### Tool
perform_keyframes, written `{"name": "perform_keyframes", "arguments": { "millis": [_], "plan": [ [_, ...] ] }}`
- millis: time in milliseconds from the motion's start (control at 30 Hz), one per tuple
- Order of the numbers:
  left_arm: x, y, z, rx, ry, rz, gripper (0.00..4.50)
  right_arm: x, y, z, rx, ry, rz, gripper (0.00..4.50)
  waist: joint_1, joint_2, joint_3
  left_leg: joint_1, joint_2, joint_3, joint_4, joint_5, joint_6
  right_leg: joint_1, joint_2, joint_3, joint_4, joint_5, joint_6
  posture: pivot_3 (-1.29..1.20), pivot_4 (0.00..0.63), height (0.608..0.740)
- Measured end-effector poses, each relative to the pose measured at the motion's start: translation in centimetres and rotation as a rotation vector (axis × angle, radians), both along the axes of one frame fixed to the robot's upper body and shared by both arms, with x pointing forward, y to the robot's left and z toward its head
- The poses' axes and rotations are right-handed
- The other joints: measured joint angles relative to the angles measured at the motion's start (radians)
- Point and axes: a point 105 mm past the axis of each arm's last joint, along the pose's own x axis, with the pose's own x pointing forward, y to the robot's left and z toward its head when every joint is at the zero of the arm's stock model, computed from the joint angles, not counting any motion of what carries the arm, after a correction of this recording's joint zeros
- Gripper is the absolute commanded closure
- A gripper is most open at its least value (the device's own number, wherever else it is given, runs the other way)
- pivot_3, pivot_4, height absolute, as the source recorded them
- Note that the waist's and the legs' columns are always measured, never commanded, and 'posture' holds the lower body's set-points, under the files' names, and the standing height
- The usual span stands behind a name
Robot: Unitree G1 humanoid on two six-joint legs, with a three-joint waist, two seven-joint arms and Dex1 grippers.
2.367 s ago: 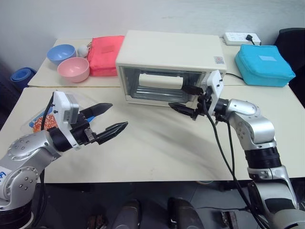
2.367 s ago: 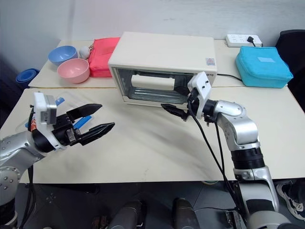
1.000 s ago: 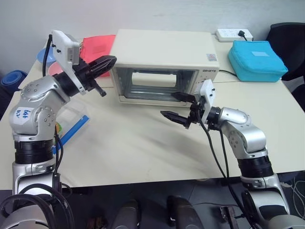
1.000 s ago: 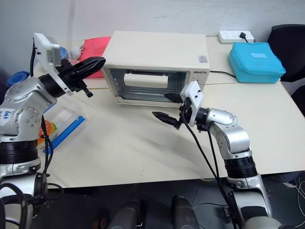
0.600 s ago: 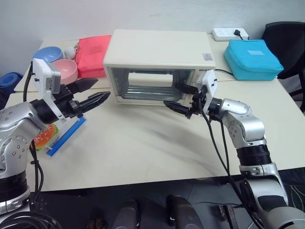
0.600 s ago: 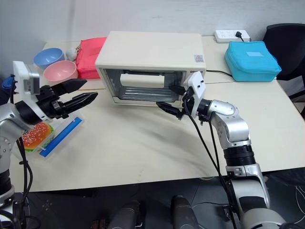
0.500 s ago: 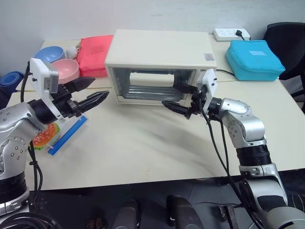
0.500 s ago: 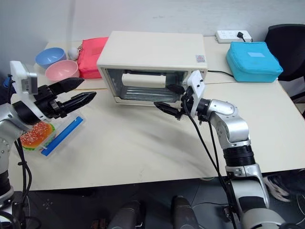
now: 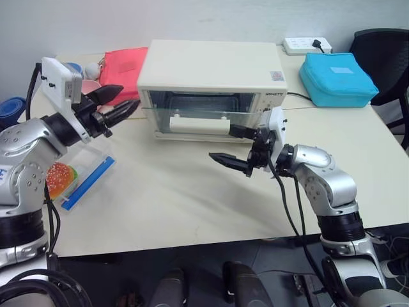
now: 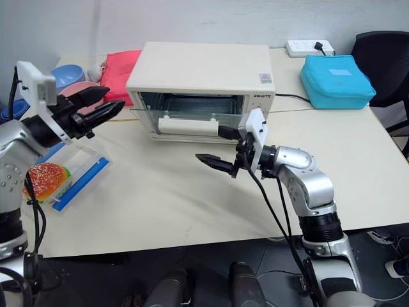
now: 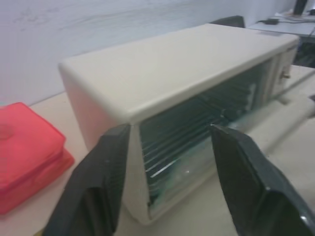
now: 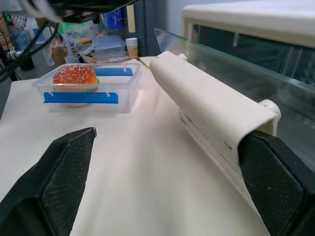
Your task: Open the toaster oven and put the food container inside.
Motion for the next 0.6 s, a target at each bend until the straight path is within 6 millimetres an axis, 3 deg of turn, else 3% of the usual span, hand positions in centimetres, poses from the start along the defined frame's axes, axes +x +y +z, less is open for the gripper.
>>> {"name": "perform_keyframes", "arguments": {
  "millis": [200,400,600],
  "plan": [
    [2.3,-1.0,0.4,0.114,-0.055,0.015,4.47,-0.3,0.5,-0.1,-0.004,-0.003,0.005,0.00,-0.002,0.000,0.000,0.000,0.000,0.004,0.000,0.000,0.001,-0.002,0.001,0.000,0.000,0.000,0.000,0.00,0.150,0.740],
    [2.8,-3.2,-1.6,0.255,-0.045,-0.095,4.47,-0.3,0.5,0.0,-0.001,-0.012,-0.009,0.00,-0.001,0.000,0.000,-0.001,0.000,0.006,0.000,-0.001,0.001,-0.003,0.001,0.000,0.001,0.000,0.000,0.00,0.150,0.740],
    [2.5,-3.8,-2.3,0.317,-0.036,-0.143,4.47,-0.6,0.3,-0.5,-0.011,0.001,-0.016,0.00,0.000,0.000,0.000,-0.001,0.000,0.007,0.001,-0.001,0.002,-0.003,0.001,0.004,0.002,0.000,0.001,0.00,0.150,0.740]
  ]
}}
